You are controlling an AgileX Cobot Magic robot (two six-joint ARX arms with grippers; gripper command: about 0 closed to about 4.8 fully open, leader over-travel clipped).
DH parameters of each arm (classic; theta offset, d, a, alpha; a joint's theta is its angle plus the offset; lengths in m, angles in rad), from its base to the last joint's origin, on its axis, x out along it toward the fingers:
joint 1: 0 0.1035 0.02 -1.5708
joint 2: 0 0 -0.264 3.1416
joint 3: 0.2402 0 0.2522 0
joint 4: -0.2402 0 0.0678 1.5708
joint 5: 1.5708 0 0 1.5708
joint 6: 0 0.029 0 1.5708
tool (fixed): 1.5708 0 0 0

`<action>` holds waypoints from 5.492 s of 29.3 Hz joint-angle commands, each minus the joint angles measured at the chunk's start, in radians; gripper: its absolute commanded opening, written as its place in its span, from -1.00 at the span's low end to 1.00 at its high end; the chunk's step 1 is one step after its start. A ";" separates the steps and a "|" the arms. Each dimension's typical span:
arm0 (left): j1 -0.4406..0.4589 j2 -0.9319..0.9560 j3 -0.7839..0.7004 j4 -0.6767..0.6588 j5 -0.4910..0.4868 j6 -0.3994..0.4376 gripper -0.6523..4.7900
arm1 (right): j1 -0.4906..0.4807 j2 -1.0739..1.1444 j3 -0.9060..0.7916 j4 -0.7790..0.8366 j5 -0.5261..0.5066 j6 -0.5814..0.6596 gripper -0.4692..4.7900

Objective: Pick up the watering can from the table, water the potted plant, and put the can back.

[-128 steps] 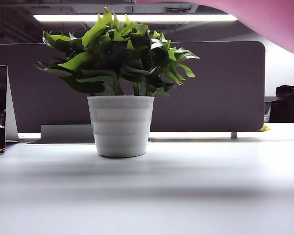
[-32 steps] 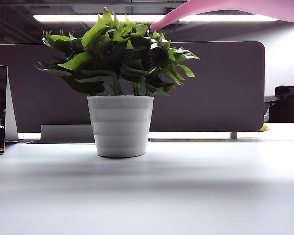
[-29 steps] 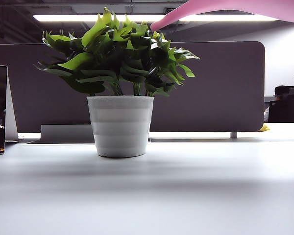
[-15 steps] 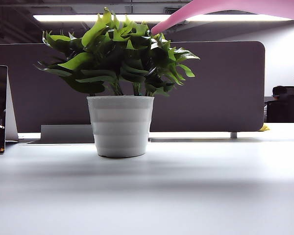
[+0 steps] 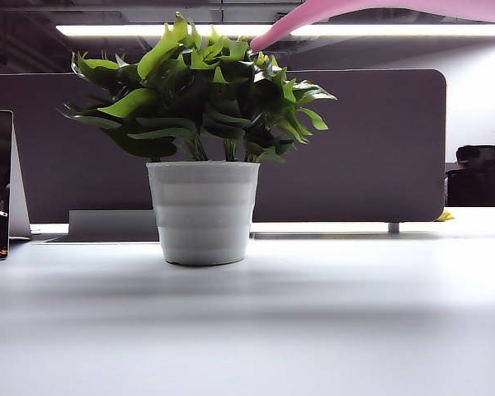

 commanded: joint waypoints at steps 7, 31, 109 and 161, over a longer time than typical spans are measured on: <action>-0.001 0.002 0.003 0.010 0.004 0.001 -0.78 | 0.000 -0.010 0.016 0.077 0.002 -0.005 -0.83; 0.000 0.002 0.001 0.010 0.004 0.001 -0.78 | -0.114 -0.095 0.000 -0.255 0.072 0.492 -0.83; 0.312 0.001 -0.462 0.231 0.004 0.000 -0.78 | -0.500 0.327 -0.982 1.088 -0.426 1.221 -0.83; 0.518 0.001 -0.462 0.228 0.004 0.000 -0.78 | -0.461 0.300 -1.309 1.297 -0.654 1.440 -0.84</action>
